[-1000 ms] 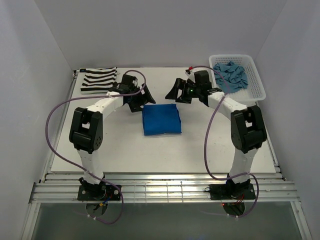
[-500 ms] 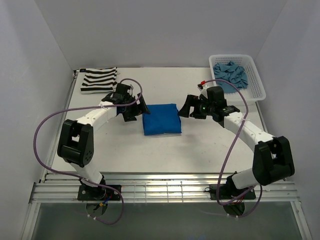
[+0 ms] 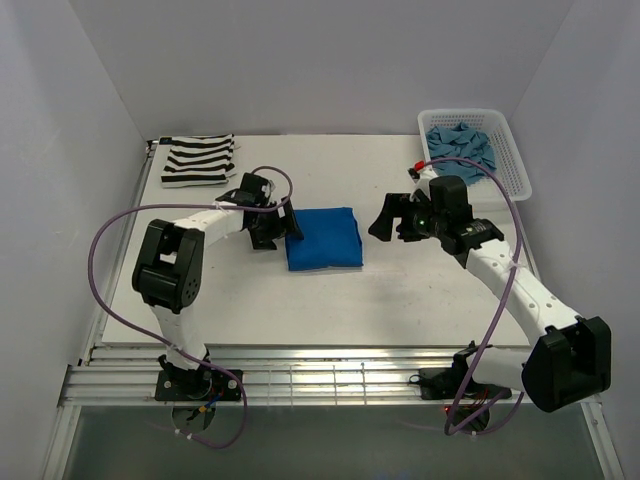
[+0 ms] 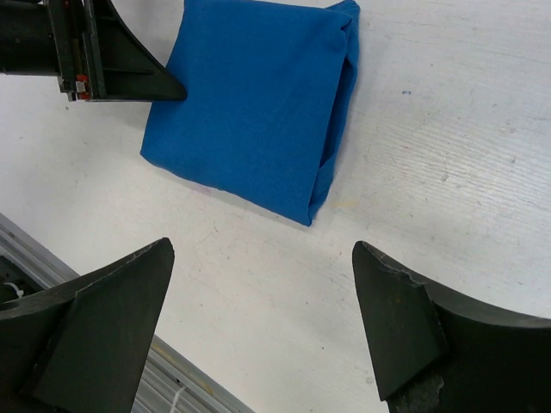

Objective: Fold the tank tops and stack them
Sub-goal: Fold the tank top, then neatly place the folded tank top to the corner

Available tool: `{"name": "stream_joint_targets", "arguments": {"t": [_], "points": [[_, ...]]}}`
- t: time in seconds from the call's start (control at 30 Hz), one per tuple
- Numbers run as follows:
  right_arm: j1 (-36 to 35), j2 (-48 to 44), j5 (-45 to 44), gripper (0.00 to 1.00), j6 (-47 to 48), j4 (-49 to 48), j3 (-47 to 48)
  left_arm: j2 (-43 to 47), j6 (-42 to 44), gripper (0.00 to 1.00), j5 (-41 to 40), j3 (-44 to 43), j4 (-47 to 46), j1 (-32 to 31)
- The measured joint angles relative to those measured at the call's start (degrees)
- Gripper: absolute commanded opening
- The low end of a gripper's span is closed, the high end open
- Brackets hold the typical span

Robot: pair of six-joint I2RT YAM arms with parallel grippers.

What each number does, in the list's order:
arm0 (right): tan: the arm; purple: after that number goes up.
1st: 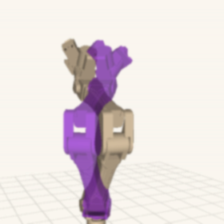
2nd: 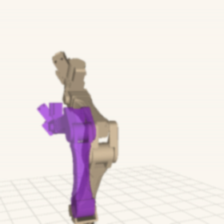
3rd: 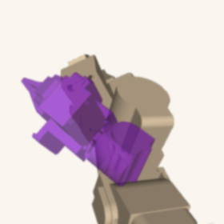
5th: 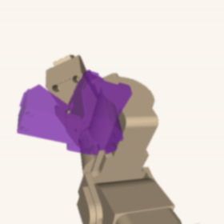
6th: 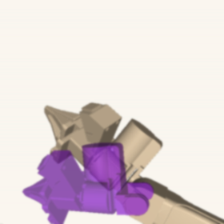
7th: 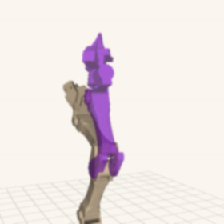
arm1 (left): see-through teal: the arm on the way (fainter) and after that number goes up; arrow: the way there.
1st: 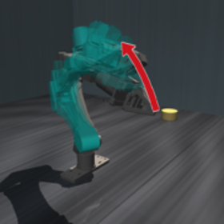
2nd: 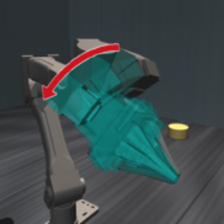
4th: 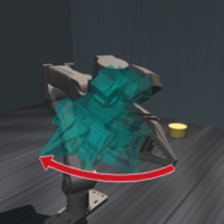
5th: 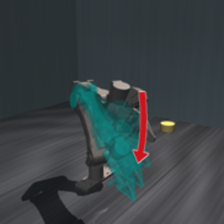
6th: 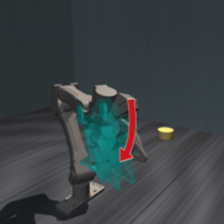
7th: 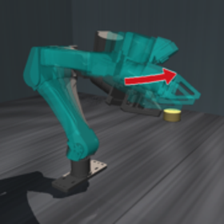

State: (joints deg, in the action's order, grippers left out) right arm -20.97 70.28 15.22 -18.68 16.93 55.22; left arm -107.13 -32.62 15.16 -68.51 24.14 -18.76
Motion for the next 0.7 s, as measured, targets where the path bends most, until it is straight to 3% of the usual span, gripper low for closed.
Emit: {"name": "stream_joint_targets", "arguments": {"t": [0.4, 0.7], "points": [[0.0, -1.7, -1.9, 0.9, 2.6, 3.5, 0.1, -3.8, 1.8, 0.97, 8.0, -2.2, -5.5, 0.0], [0.0, -1.7, -2.1, 0.9, 2.7, 4.0, 0.8, -5.4, 1.4, 0.9, 13.3, -0.9, -12.7, 0.1]]}}
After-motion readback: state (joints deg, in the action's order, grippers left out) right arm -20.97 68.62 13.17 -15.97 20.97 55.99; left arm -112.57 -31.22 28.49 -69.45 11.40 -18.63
